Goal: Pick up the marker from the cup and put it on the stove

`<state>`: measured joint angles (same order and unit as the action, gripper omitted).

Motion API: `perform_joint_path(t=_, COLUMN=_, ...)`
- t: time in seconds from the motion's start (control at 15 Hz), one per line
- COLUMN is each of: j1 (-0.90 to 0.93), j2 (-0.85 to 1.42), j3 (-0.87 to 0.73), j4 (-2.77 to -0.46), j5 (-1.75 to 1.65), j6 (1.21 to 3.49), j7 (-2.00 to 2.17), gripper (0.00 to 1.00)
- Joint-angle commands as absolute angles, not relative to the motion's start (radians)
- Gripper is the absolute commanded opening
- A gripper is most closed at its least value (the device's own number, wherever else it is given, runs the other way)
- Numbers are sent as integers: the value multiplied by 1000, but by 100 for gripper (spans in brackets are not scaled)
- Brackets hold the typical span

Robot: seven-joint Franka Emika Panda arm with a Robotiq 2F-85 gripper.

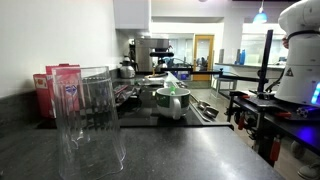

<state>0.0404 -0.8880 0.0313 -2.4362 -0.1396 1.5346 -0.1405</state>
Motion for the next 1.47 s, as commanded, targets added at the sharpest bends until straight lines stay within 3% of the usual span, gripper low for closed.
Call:
perform_joint_path(t=0.0, j1=92, j2=-750, j3=41, j4=-2424, j5=-184, j6=1679, j7=-175, gripper=100)
perform_joint_path(t=0.47, j1=128, j2=-309, j3=71, j4=-2365, j5=-254, j6=1942, j7=-255, gripper=100)
perform_joint_path(t=1.0, j1=136, j2=79, j3=113, j4=-2198, j5=-378, j6=1969, j7=-443, gripper=100)
perform_joint_path(t=1.2, j1=141, j2=178, j3=132, j4=-2145, j5=-412, j6=1974, j7=-444, gripper=93)
perform_joint_path(t=1.4, j1=147, j2=266, j3=144, j4=-2095, j5=-453, j6=1966, j7=-459, gripper=76)
